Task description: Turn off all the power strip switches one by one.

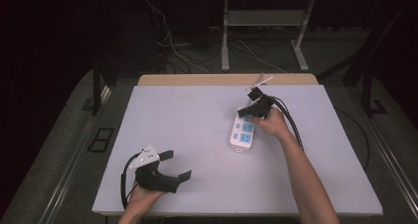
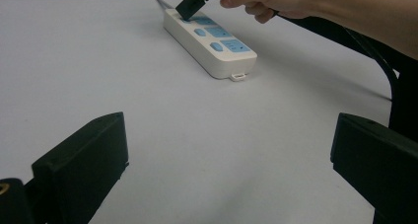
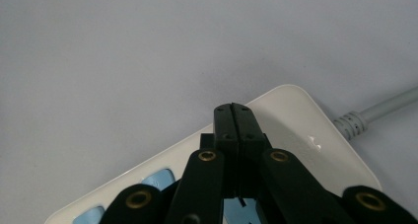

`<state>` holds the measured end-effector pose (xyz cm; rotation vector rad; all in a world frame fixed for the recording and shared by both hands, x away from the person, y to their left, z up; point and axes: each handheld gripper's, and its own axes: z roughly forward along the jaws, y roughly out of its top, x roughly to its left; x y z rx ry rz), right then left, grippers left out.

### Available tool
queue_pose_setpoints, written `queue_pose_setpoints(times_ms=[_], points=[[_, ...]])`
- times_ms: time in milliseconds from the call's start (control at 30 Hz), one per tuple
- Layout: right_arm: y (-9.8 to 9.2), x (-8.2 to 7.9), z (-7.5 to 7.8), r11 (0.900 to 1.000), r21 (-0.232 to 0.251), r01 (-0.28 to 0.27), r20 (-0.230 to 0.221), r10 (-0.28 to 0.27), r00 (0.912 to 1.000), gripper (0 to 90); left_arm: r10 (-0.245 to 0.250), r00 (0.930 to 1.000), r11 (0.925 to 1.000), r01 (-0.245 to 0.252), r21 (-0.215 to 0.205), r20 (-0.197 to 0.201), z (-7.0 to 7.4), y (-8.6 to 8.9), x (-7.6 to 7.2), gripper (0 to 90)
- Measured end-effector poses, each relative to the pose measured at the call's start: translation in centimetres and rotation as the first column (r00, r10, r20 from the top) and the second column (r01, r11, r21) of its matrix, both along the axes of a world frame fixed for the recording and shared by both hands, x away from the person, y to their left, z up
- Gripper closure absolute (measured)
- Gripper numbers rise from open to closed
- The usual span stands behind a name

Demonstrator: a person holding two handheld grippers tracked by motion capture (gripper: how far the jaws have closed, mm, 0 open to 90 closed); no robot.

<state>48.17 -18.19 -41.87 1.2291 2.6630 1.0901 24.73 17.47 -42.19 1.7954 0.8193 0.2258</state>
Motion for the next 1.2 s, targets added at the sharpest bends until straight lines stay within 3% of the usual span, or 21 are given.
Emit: queue_pose_setpoints(times_ms=[500, 800, 867, 933, 1200], points=[[-0.1, -0.2, -0.2, 1.0, 0.014, 0.009, 0.013, -0.009, 0.9999, 90.0, -0.004, 1.0, 1.0, 0.004, 0.001, -0.004, -0.1, -0.1, 0.1, 0.0], [0.1, -0.4, 0.0, 1.0, -0.018, 0.002, 0.027, -0.002, 0.9996, 90.0, -0.003, 1.0, 1.0, 0.003, -0.003, -0.004, -0.1, 0.0, 0.1, 0.0], [-0.1, -0.4, 0.4, 1.0, 0.002, 0.006, 0.034, -0.006, 0.9994, 90.0, -0.002, 1.0, 1.0, 0.002, -0.009, -0.007, -0.1, 0.1, 0.2, 0.0], [-0.2, -0.5, 0.7, 1.0, -0.022, -0.003, 0.047, 0.004, 0.9989, 90.0, -0.002, 1.0, 0.9999, 0.002, -0.015, -0.009, -0.1, 0.1, 0.2, 0.0], [-1.4, -1.0, 2.0, 1.0, 0.004, -0.005, 0.065, 0.005, 0.9979, 90.0, -0.008, 0.9999, 1.0, 0.008, -0.004, -0.011, -0.2, -0.2, 0.3, 0.0]])
